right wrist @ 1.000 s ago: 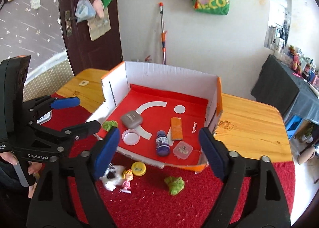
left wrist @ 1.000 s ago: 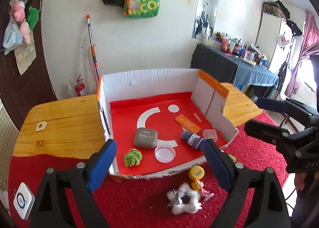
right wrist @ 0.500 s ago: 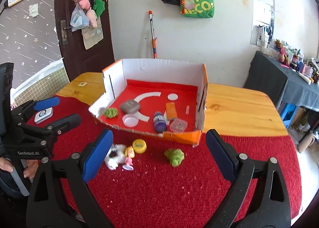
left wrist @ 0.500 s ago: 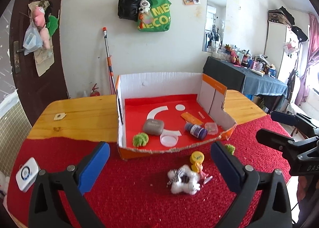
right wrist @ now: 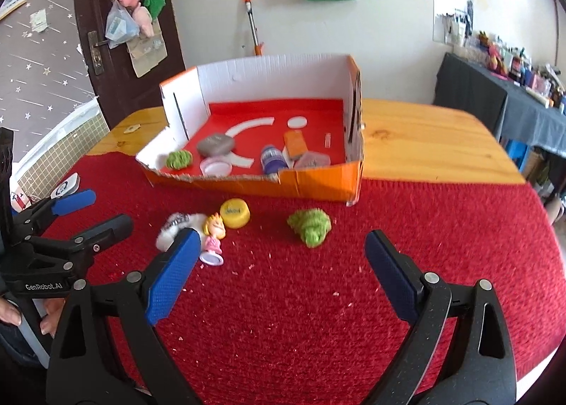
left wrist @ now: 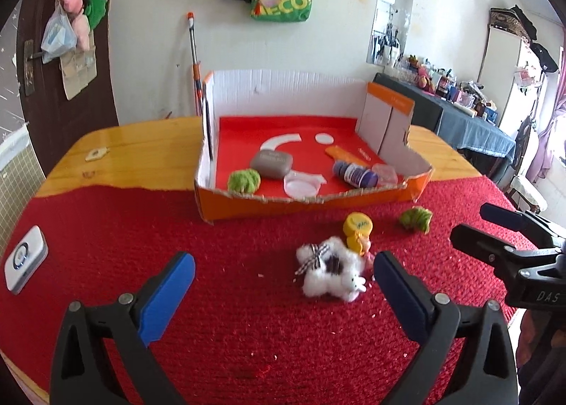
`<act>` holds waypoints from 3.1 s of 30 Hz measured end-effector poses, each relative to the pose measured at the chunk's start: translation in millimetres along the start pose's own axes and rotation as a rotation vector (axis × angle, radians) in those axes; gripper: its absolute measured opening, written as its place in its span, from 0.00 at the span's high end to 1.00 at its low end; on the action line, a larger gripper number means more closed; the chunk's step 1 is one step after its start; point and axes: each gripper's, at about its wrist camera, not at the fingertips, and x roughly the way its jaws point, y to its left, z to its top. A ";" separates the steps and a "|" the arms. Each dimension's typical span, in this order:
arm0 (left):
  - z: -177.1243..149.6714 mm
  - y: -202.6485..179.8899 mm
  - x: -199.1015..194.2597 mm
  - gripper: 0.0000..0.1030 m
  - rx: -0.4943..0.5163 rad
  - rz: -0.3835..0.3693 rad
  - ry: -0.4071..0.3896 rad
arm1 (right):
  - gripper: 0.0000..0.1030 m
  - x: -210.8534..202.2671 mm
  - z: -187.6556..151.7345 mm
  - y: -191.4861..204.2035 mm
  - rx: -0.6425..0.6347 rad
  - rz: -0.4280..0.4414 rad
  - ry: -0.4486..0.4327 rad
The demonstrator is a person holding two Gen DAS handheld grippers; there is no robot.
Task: Organize objects
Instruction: 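Withdraw both open tools from the cardboard box back over the rug, then move the left tool to the white plush bunny while the right tool approaches the green knitted toy, then grasp the white plush bunny with the left tool while the right tool grasps the green knitted toy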
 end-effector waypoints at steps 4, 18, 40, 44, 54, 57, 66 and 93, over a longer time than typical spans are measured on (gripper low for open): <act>-3.9 1.5 8.1 0.00 -0.010 -0.001 0.024 | 0.08 10.8 -6.6 -1.7 -0.003 -0.008 0.032; -7.2 0.8 33.9 0.00 -0.020 -0.024 0.120 | 0.08 33.5 -10.9 -7.9 -0.004 0.014 0.091; -9.5 3.7 56.1 0.00 0.050 0.038 0.229 | 0.08 42.7 -5.0 -17.7 -0.009 0.037 0.106; -5.7 14.0 53.6 0.00 0.032 0.043 0.218 | 0.08 43.2 -3.3 -18.4 -0.018 0.043 0.105; 2.0 1.4 57.7 0.00 0.080 -0.011 0.216 | 0.08 50.0 4.4 -17.0 -0.080 0.060 0.122; 4.6 -1.1 63.1 0.00 0.084 -0.026 0.229 | 0.08 54.5 5.4 -15.0 -0.101 0.060 0.128; 8.1 -3.7 75.8 0.06 0.093 -0.041 0.263 | 0.08 68.4 13.0 -19.2 -0.121 0.059 0.146; 8.0 -8.2 56.1 0.54 0.101 -0.128 0.216 | 0.68 63.2 17.1 -9.3 -0.172 0.165 0.130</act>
